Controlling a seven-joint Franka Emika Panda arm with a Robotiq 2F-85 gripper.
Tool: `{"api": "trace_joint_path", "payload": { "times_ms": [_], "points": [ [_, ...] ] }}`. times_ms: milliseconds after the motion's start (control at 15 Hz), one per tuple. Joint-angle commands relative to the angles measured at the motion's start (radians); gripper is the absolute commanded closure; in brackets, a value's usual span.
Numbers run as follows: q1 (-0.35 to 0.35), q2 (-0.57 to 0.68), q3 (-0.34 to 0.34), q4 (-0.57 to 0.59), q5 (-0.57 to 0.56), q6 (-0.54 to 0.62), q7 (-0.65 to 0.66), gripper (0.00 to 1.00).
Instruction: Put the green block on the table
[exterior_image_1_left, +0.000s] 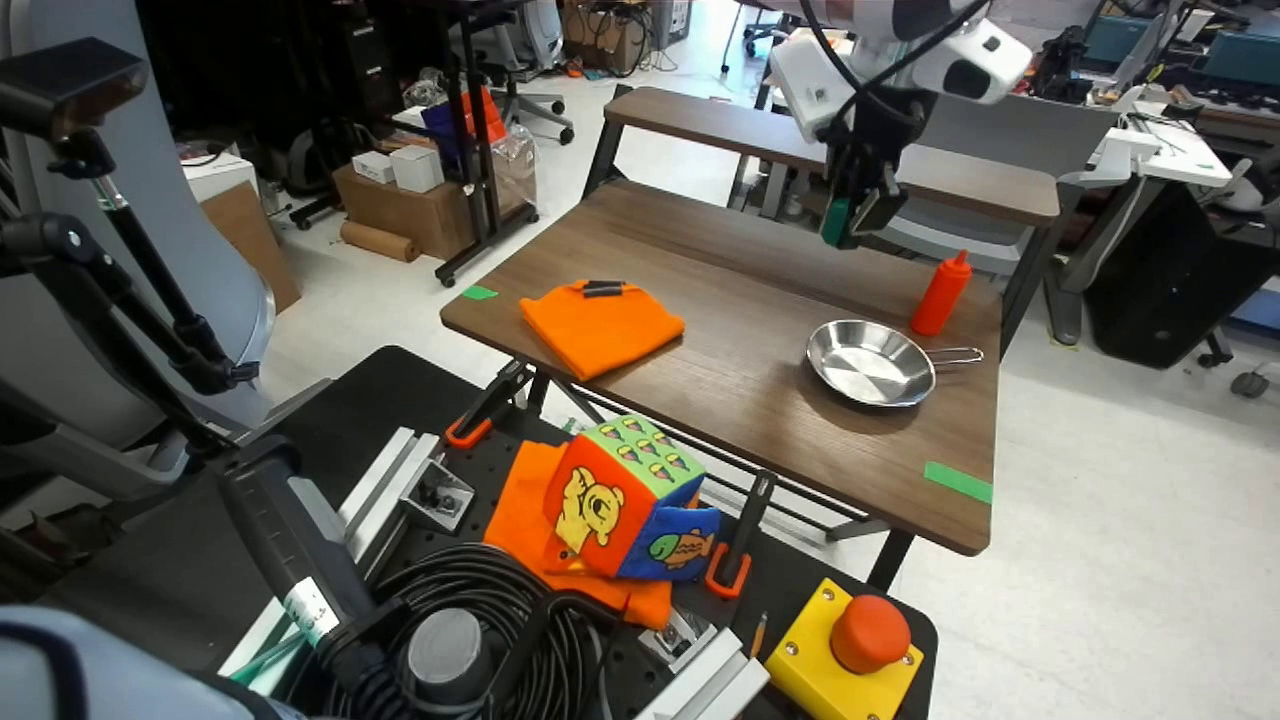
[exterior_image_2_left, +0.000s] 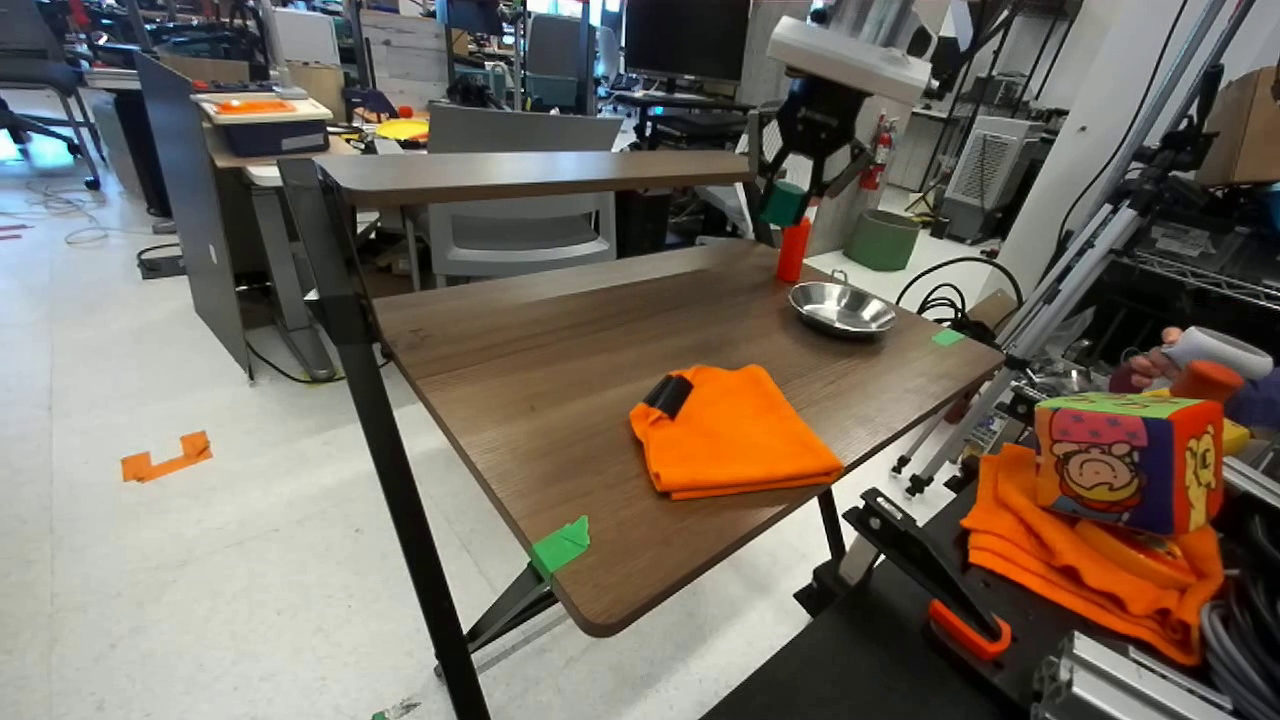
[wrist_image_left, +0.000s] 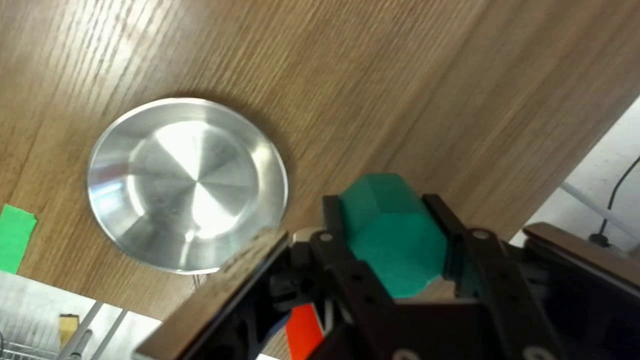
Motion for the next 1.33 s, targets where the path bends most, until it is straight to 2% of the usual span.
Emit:
{"api": "trace_joint_path", "payload": {
  "times_ms": [0,467,933,1000,1067,1267],
  "points": [
    [0.058,0.005,0.009,0.029,0.008,-0.028,0.072,0.82],
    [0.14,0.115,0.024,0.067,-0.012,-0.026,0.163,0.82],
    [0.162,0.262,0.009,0.146,-0.018,-0.042,0.195,0.82],
    [0.164,0.273,0.008,0.153,-0.018,-0.045,0.193,0.32],
    [0.162,0.276,0.012,0.154,-0.015,-0.046,0.188,0.31],
    [0.17,0.217,0.011,0.102,-0.016,-0.052,0.183,0.12]
  ]
}}
